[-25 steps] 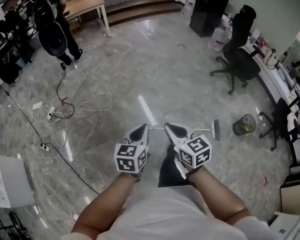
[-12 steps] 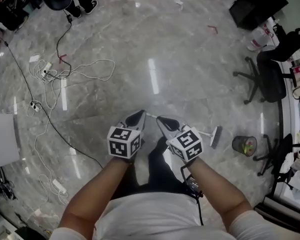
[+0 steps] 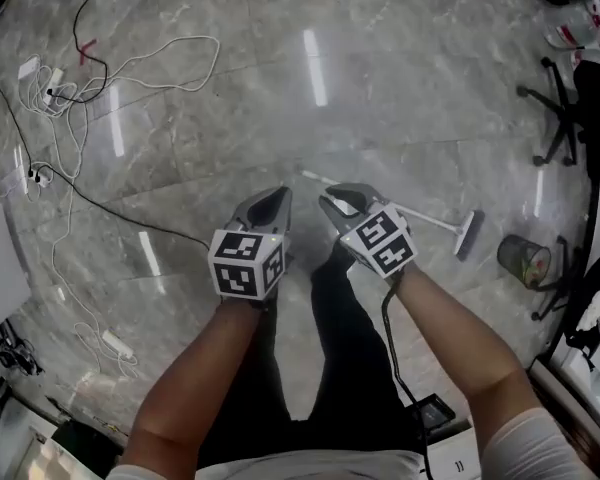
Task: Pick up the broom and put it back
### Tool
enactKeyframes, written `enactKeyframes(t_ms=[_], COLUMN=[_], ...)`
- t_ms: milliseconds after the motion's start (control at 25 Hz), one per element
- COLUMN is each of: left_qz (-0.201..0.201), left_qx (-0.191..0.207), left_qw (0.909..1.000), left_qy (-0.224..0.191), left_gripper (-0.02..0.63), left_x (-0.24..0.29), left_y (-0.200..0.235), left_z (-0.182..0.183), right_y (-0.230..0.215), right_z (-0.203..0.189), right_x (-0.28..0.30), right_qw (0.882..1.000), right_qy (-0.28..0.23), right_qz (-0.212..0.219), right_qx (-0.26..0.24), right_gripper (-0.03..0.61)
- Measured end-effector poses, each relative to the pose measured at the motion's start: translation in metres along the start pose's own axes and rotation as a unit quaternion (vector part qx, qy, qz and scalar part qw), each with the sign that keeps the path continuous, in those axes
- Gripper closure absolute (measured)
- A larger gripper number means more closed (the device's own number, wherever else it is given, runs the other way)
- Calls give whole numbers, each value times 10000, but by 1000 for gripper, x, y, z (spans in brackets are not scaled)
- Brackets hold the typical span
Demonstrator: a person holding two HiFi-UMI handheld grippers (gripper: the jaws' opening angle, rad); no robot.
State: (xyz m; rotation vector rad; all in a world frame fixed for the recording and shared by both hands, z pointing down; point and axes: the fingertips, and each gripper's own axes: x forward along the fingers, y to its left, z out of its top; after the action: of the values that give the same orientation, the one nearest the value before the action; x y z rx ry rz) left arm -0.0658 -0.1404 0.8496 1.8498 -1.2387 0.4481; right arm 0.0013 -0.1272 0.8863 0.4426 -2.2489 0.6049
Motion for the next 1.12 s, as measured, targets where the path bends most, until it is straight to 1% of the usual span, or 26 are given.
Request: enactKeyframes(t_ms=[120,280,440,560,640,760,880,960,1080,1120], left_qz=[69,131,149,107,63,38,80,108,117,114], left_qx=[-27,-187,-313,-337,-314,-309,-394,-455,-494,-501], left_qw=[9998,9993,9988,9983,9981,9976,9972,9970,9969,9969], left_qy=[165,294,354,464,529,611,633,616,596,598], left_gripper=[609,609,609,609,609,609,609,609,609,609], left_x=[49,115,164,188,201,216,225,228,231,232], left_y=[44,96,144,178,194,217,235,244,250,250], left_z=[-48,-111,-166,-203,-226,-253,-267,-269,-269,-269], right_y=[-22,-56,-87,-107,-122,-141,-150,-155,-155,-154], right_z=[-64,-158,-239,-291,-324,-364,-398,-406,-406,-406], right_x=[77,171,258,323,359,397,418,424,425,425], right_qw=[9984,9912,9786,9676,9593,9485,9342,9290,9264,9247], right_qy=[486,1166,1800,2159,2444,2822,3198,3281,3208,3206], right_qz=[110,141,133,91,10,-110,-109,-192,-209,-164], right_qx=[-277,-603,-990,-1308,-1412,-1436,-1579,-1700,-1959,-2045], right_gripper=[492,460,436,434,421,410,410,422,430,455])
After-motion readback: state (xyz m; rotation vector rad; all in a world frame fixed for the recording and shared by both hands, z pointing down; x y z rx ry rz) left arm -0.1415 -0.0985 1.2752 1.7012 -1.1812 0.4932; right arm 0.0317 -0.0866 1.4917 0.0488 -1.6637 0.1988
